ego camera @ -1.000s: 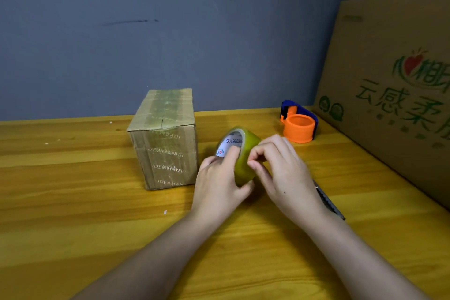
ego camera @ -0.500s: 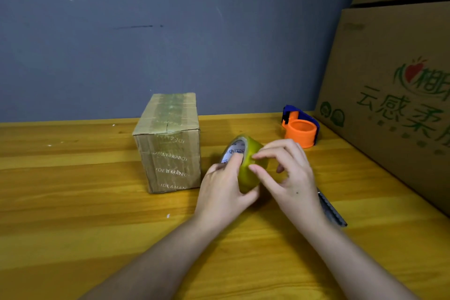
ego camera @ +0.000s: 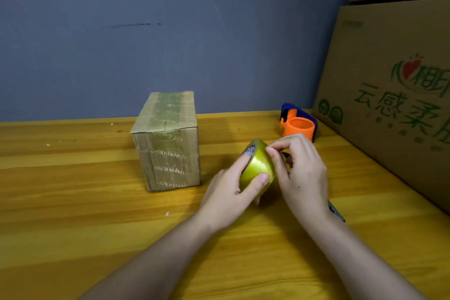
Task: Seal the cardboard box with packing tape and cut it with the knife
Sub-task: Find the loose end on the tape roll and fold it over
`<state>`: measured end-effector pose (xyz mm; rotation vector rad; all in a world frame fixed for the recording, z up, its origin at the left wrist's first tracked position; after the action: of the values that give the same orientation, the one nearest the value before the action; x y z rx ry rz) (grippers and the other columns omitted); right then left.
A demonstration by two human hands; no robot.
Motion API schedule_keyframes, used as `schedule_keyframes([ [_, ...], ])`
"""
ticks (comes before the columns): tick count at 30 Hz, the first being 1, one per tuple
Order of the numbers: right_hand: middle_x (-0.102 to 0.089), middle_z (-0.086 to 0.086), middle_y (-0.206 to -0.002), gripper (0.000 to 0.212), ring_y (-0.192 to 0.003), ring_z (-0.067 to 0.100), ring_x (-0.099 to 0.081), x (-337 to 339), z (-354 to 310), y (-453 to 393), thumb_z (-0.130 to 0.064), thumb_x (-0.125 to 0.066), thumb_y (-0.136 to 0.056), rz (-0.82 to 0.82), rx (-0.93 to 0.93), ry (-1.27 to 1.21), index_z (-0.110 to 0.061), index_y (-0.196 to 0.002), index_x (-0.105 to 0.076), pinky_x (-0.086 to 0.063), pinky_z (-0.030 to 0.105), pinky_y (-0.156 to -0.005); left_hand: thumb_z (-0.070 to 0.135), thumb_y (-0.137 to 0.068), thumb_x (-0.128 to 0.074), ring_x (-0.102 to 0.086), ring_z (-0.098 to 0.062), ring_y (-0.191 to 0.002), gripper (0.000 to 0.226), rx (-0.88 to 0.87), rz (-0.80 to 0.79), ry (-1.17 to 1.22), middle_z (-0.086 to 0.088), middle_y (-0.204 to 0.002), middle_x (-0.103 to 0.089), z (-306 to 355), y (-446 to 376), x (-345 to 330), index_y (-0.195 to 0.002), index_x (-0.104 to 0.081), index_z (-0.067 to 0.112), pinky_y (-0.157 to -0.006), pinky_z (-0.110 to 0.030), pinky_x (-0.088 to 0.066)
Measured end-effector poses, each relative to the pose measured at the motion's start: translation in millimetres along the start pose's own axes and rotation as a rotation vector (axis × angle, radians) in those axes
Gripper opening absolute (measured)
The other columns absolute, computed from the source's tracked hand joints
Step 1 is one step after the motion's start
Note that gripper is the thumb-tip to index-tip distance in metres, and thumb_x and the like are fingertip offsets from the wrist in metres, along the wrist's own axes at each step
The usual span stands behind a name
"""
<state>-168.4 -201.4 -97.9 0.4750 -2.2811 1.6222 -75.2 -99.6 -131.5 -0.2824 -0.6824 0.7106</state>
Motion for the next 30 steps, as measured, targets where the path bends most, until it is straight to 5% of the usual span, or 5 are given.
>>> schedule_keyframes([
  [8,-0.061,0.008,-0.084,0.019,-0.076,0.025,-0.058,5.4,-19.6,2.1,-0.019,-0.053,-0.094,-0.037,0.237,0.072,-0.005,-0.084,-0.061,-0.049,0.036,-0.065,0.053,-0.078,-0.050,-0.055,-0.002,-0.063,0.037,0.054,0.085,0.264,0.013,-0.076,-0.061,0.7,-4.9,2.6,-0.095,-0.056,0.020,-0.067,-0.029,-0.049],
  [12,-0.061,0.009,-0.082,0.017,-0.073,0.027,-0.057,8.5,-37.3,-0.1,-0.018,-0.053,-0.092,-0.103,0.317,0.097,-0.007,-0.081,-0.059,-0.048,0.035,-0.063,0.059,-0.076,-0.046,-0.052,-0.013,-0.069,0.039,0.056,0.177,0.186,0.008,-0.080,-0.061,-6.1,-5.8,3.4,-0.089,-0.055,0.023,-0.076,-0.044,-0.047],
  [17,-0.057,0.004,-0.087,0.017,-0.078,0.020,-0.052,11.2,-29.3,-9.8,-0.024,-0.048,-0.092,-0.092,0.178,0.093,-0.010,-0.085,-0.055,-0.044,0.029,-0.065,0.058,-0.074,-0.050,-0.054,0.002,-0.065,0.020,0.081,0.206,0.127,0.026,-0.078,-0.063,0.2,-1.7,3.2,-0.083,-0.055,0.041,-0.070,-0.033,-0.048],
  [24,-0.051,-0.008,-0.088,0.017,-0.080,0.012,-0.051,12.9,0.7,-28.5,-0.035,-0.041,-0.095,-0.159,-0.085,0.142,-0.020,-0.091,-0.048,-0.034,0.016,-0.057,0.050,-0.078,-0.057,-0.067,-0.023,-0.068,0.030,0.098,0.055,0.076,0.000,-0.072,-0.072,11.8,9.0,0.7,-0.095,-0.059,0.027,-0.068,-0.041,-0.054],
  [30,-0.062,-0.005,-0.083,0.015,-0.074,0.020,-0.062,8.2,0.6,-36.9,-0.036,-0.039,-0.098,-0.342,-0.100,0.184,-0.023,-0.101,-0.043,-0.048,0.034,-0.058,0.024,-0.090,-0.056,-0.057,-0.010,-0.049,0.017,0.183,0.021,0.492,-0.005,-0.062,-0.059,37.9,23.3,12.7,-0.087,-0.055,0.007,-0.049,-0.022,-0.048],
])
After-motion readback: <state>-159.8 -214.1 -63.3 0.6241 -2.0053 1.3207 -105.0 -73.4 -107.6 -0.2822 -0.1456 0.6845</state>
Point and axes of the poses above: each hand's wrist, its own y-axis away from the middle knuckle, its own x-axis out of the back of the hand, z = x × y, the point moved 3 cm from there along -y, towards the middle knuckle
